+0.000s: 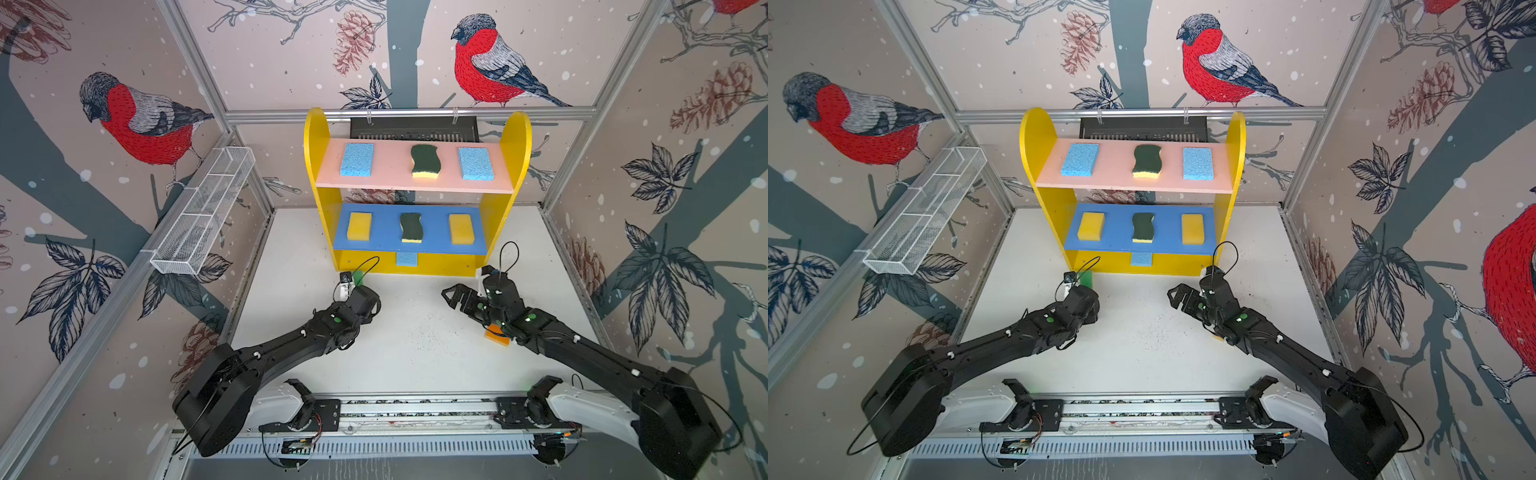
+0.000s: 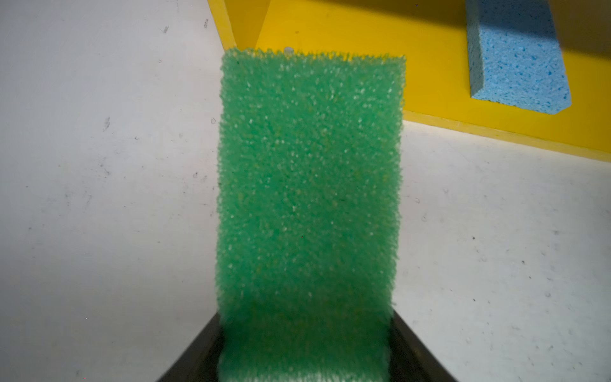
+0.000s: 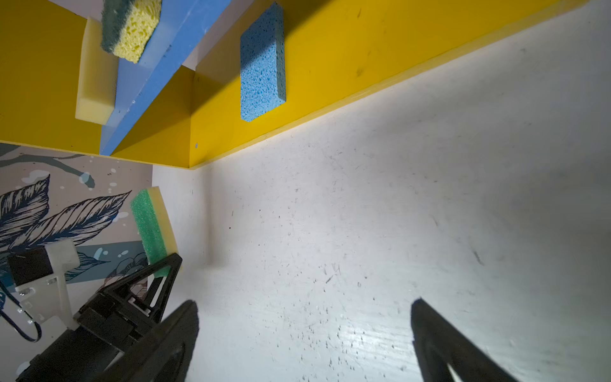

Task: Arrange cleaning sponges on a shelf
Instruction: Pick up the cleaning sponge from the bottom-center of the table, then place the cleaning sponge on the shelf.

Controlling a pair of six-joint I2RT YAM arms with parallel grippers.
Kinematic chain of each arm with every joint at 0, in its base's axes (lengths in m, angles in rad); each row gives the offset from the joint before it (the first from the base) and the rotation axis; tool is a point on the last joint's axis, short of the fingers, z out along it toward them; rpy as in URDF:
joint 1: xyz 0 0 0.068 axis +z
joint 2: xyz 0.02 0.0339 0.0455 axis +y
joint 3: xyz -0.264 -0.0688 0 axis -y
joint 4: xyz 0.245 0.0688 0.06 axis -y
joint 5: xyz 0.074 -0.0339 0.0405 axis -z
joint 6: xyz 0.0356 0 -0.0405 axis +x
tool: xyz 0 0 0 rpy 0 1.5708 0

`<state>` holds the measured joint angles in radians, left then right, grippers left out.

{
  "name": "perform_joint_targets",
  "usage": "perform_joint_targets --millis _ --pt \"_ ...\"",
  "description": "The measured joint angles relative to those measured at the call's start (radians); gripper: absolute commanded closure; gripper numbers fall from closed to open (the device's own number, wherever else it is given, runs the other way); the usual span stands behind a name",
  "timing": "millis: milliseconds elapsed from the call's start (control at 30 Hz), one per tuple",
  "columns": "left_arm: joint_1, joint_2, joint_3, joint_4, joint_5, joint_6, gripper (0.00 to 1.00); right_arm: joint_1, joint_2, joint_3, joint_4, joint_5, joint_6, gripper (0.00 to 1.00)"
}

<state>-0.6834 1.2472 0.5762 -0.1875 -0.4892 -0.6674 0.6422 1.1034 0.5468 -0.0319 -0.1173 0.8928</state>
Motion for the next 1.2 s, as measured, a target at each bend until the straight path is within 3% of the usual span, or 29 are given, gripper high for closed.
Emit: perform_joint_targets --millis 500,1200 --pt "0.076 0.109 0.051 0.100 0.049 0.172 0.36 0.120 0.187 0.000 0.149 0.002 0.049 0.00" --pt "0.124 0.256 0.141 0.185 0.093 0.275 0.36 0.171 0.259 -0.042 0.282 -0.034 0.047 0.00"
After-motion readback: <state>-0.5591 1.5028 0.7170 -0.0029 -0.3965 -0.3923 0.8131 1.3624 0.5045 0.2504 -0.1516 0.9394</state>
